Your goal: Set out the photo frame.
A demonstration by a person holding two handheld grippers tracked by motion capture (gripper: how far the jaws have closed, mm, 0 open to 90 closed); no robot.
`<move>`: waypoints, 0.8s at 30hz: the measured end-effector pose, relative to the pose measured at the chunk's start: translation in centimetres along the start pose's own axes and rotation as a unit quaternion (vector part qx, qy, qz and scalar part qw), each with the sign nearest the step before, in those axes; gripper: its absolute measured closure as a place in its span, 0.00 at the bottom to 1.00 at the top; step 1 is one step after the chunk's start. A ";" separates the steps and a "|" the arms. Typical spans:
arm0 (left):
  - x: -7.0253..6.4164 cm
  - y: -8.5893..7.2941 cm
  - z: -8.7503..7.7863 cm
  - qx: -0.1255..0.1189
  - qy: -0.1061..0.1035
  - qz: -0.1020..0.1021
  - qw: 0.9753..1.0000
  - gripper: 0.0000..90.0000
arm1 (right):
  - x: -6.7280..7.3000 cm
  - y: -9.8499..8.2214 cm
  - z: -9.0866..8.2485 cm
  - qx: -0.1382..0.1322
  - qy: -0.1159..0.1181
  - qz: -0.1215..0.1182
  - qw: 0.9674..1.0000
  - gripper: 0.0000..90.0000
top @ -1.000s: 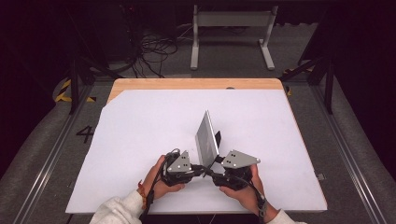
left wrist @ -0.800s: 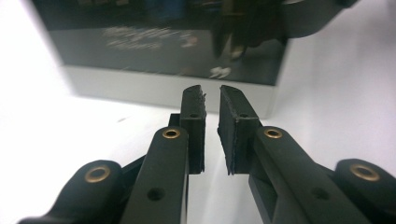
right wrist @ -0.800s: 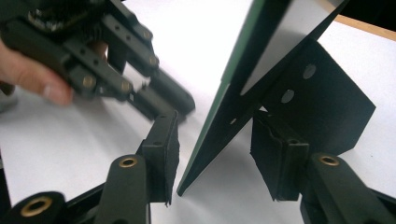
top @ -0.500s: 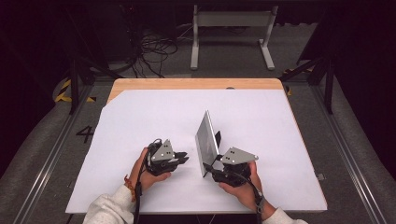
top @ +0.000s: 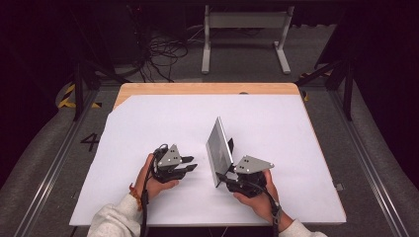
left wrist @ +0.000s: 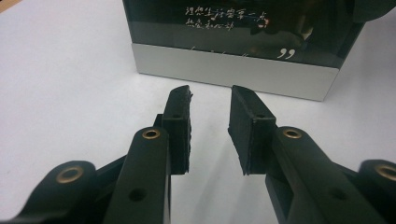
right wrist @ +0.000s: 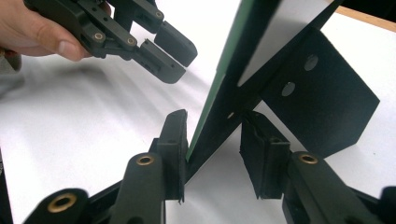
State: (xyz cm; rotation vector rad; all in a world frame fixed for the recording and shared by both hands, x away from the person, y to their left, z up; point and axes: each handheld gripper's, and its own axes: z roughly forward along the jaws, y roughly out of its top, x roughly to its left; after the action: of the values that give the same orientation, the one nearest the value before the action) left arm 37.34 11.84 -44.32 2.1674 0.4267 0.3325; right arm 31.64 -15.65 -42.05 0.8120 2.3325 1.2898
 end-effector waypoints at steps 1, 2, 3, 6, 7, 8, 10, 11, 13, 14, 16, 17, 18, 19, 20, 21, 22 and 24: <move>0.0 0.0 0.0 0.000 -0.001 -0.002 1.000 0.77 | 0.0 -0.1 -0.1 0.000 0.001 -0.001 1.000 0.71; 0.0 0.0 0.0 0.000 -0.002 -0.001 1.000 0.77 | -0.1 -0.1 -0.1 0.000 0.003 -0.001 1.000 0.71; 0.0 0.0 -0.1 0.001 -0.002 -0.001 1.000 0.77 | -0.2 -0.1 -0.2 0.000 0.004 -0.001 1.000 0.71; 0.1 0.0 -0.2 0.000 0.000 -0.001 1.000 0.76 | -0.4 -0.2 -0.4 0.000 0.008 -0.001 1.000 0.72; 0.1 0.0 -0.2 0.000 0.001 -0.001 1.000 0.75 | -0.5 -0.3 -0.4 0.000 0.008 -0.002 1.000 0.72; 0.2 -0.1 -0.3 0.001 0.003 -0.002 1.000 0.74 | -0.5 -0.4 -0.5 -0.002 0.009 -0.001 1.000 0.73; 0.3 -0.1 -0.3 -0.001 0.003 -0.004 1.000 0.74 | -0.5 -0.5 -0.5 -0.005 0.008 0.003 1.000 0.73; 0.3 -0.1 -0.3 -0.003 0.001 -0.005 1.000 0.74 | -0.4 -0.5 -0.5 -0.004 0.005 0.002 1.000 0.73; 0.4 -0.1 -0.4 -0.006 -0.001 -0.006 1.000 0.74 | -0.2 -0.6 -0.3 0.000 -0.004 0.007 1.000 0.65; 0.4 -0.1 -0.4 -0.006 -0.001 -0.006 1.000 0.74 | -0.2 -0.6 -0.3 0.000 -0.004 0.007 1.000 0.65; 0.3 -0.1 -0.3 -0.006 -0.004 -0.006 1.000 0.74 | -0.2 -0.8 0.1 0.005 -0.009 0.016 1.000 0.62; 0.3 -0.1 -0.3 -0.007 -0.005 -0.008 1.000 0.74 | -0.2 -0.9 0.4 0.005 -0.010 0.021 1.000 0.62; 0.3 -0.1 -0.3 -0.007 -0.005 -0.008 1.000 0.73 | -0.3 -0.9 0.6 0.002 -0.008 0.021 1.000 0.62; 0.3 -0.1 -0.2 -0.008 -0.005 -0.008 1.000 0.73 | -0.3 -0.9 0.6 0.002 -0.008 0.021 1.000 0.62; 0.4 -0.1 -0.2 -0.009 -0.005 -0.009 1.000 0.73 | -0.2 -0.9 0.8 -0.001 -0.007 0.024 1.000 0.64; 0.4 -0.1 -0.2 -0.009 -0.005 -0.009 1.000 0.72 | -0.2 -0.9 0.8 -0.001 -0.007 0.024 1.000 0.64; 0.4 -0.2 -0.2 -0.009 -0.006 -0.012 1.000 0.72 | -0.2 -0.9 1.0 -0.005 -0.005 0.020 1.000 0.67; 0.5 -0.2 -0.2 -0.008 -0.007 -0.010 1.000 0.72 | -0.2 -0.9 1.1 -0.004 -0.004 0.020 1.000 0.67</move>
State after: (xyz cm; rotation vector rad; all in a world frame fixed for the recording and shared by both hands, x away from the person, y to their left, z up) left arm 37.67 12.25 -44.32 2.1465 0.4368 0.3079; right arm 32.15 -15.47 -43.39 0.8648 2.3135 1.3095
